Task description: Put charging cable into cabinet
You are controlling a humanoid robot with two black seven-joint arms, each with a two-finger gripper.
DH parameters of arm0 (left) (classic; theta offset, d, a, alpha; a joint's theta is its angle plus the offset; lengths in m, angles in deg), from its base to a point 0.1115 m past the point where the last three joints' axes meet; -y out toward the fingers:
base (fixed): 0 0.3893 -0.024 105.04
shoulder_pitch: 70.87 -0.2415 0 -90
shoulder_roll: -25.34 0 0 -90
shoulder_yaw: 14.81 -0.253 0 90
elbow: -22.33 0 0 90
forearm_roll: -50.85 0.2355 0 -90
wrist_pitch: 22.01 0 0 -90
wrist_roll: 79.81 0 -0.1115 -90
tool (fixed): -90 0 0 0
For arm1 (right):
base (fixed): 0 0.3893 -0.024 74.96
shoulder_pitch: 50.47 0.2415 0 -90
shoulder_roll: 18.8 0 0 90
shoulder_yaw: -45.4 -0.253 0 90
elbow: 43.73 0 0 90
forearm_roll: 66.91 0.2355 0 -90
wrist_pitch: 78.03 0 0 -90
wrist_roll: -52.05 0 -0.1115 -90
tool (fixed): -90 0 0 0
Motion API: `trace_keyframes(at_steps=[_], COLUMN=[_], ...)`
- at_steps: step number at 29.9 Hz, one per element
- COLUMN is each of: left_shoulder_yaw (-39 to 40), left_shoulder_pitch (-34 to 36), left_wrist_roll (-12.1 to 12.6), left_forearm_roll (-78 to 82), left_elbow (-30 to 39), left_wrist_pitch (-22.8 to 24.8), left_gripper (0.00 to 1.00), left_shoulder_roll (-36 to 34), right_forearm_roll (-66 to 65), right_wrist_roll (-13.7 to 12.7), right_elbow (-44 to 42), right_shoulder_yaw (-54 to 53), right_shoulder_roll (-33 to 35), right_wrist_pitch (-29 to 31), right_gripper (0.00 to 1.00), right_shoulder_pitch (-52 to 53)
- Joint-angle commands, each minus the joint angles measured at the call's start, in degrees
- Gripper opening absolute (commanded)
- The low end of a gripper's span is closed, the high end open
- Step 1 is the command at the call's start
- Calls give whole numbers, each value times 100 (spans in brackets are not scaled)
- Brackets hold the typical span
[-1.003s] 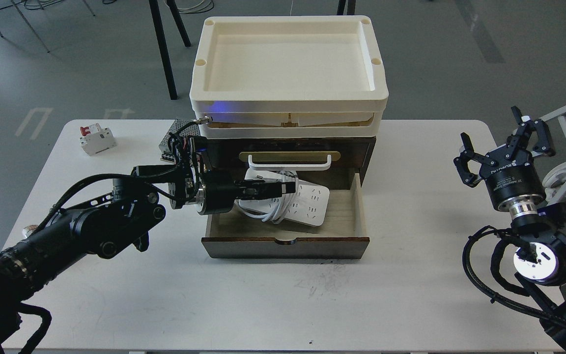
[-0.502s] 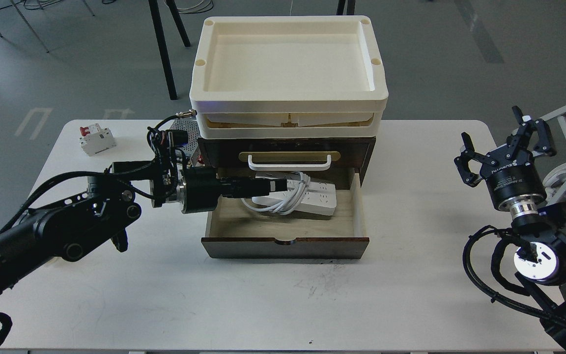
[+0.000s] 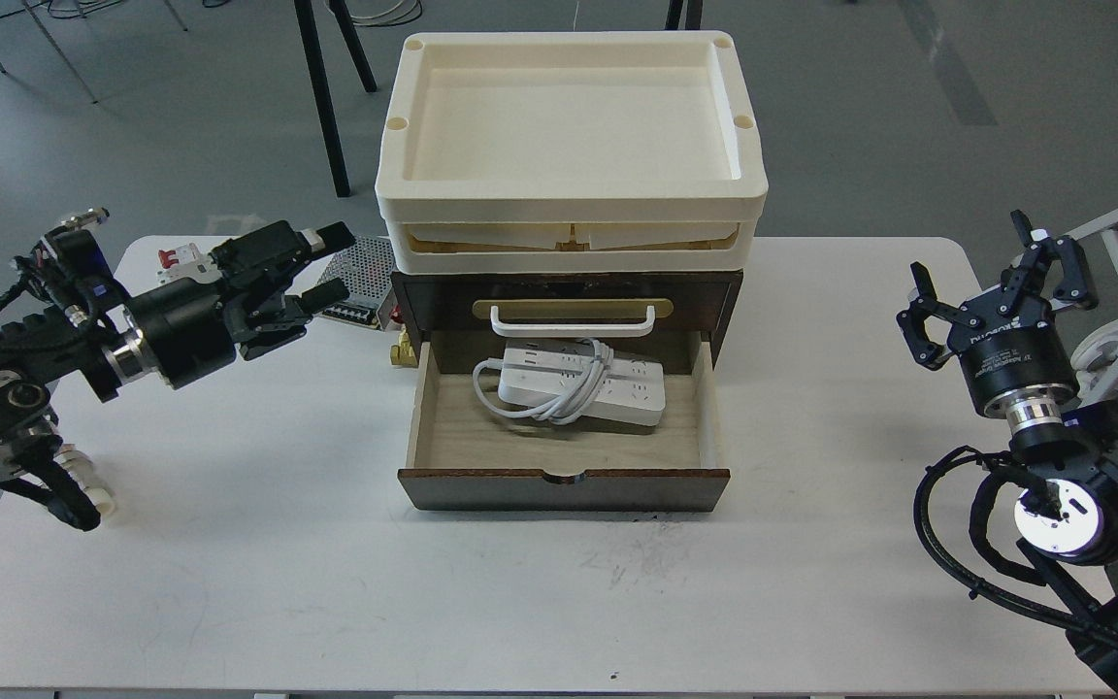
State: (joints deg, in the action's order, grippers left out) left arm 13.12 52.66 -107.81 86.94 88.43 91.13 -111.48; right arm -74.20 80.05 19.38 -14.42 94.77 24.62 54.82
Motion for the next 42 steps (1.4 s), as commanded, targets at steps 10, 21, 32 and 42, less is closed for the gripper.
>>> trace_keyframes(at_steps=[10,21,32,42], left_shoulder_yaw=[11,134,134,143], left_shoulder_pitch=[-101,-92,-13,4], left_wrist_roll=[1,1,1,1], left_forearm_roll=[-2149,-3460,-3425,-3434], left_elbow=[-2486,-3183,-3191,-3191], left_wrist_pitch=[-442,-152,-144,-152], left_gripper=[94,94,96,96], left_shoulder_roll=[682,1218,1544,1527], right_forearm_roll=[-9,-9,9,9], right_wrist_roll=[0,0,0,0], right_elbow=[-35,-9,44,158], right_shoulder_yaw=[14,32,-38,-100], right_shoulder_roll=[8,8,-1,16], right_wrist_pitch=[-35,-263,-246,-228], right_gripper=[99,99,99,99], right_shoulder_pitch=[18,18,-8,0])
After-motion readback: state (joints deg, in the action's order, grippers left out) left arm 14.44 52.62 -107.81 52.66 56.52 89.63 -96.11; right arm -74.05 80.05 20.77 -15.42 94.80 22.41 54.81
